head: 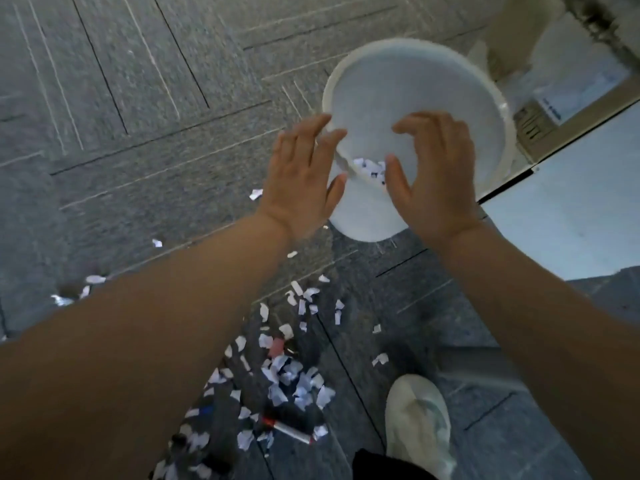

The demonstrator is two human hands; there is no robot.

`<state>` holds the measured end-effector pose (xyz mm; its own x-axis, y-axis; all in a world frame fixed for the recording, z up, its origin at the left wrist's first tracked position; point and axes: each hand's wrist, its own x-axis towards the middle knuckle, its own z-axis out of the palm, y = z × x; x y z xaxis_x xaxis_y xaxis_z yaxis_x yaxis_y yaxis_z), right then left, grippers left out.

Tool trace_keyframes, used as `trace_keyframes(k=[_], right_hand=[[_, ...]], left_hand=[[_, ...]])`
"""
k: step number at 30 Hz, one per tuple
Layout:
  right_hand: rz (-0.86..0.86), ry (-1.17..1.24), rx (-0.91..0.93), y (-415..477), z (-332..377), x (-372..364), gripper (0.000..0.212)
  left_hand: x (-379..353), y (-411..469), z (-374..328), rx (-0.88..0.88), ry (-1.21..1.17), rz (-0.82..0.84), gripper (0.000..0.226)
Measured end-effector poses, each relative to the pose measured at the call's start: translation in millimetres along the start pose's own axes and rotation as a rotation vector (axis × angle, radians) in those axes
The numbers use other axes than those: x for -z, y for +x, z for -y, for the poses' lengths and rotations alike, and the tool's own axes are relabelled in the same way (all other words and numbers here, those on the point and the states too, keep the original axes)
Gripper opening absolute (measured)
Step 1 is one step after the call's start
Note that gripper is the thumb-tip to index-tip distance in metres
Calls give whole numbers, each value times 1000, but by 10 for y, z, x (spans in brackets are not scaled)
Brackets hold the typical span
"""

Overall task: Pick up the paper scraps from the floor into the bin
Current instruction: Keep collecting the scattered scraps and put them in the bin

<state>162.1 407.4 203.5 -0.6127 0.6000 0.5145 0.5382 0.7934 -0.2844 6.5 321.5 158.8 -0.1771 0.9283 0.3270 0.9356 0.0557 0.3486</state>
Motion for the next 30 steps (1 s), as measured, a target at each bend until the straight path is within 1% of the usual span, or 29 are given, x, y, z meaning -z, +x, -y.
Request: trace_keyframes(k=[2,3,5,9,13,17,19,21,23,27,28,30], right_hand=[[-30,22,84,-240,272,-25,23],[-17,32,110,-369,403,-52,24],[61,56,130,-642,645,-122,26],[256,87,115,-1101,1011,-162,29],[358,78,57,-1573,1318,-109,31],[432,92,58,-2123,1542,-114,32],[451,91,56,-2397,1577,-177,32],[492,82,34,-2693,1544,-273,35],[573,52,-25,-2957,1471,-398,43],[832,-84,-292,-3331,1289,-719,67],[874,-87,-349,-3403,1262,-791,70],[904,-69,-436,-3505,1239,-922,73]], left_hand=[[47,-370,25,38,6,3,46],[72,-563,54,50,20,22,45],[145,-981,109,97,46,90,45],[501,-1812,116,275,95,240,51],[865,-2598,-73,395,184,305,54],[835,-3200,-287,402,187,345,51],[703,-3443,-368,433,168,364,56],[506,-3654,-442,460,152,416,59],[282,-3809,-475,459,138,476,61],[-55,-3922,-380,523,69,571,64],[-114,-3927,-332,536,66,591,64],[-233,-3924,-211,553,80,632,66]])
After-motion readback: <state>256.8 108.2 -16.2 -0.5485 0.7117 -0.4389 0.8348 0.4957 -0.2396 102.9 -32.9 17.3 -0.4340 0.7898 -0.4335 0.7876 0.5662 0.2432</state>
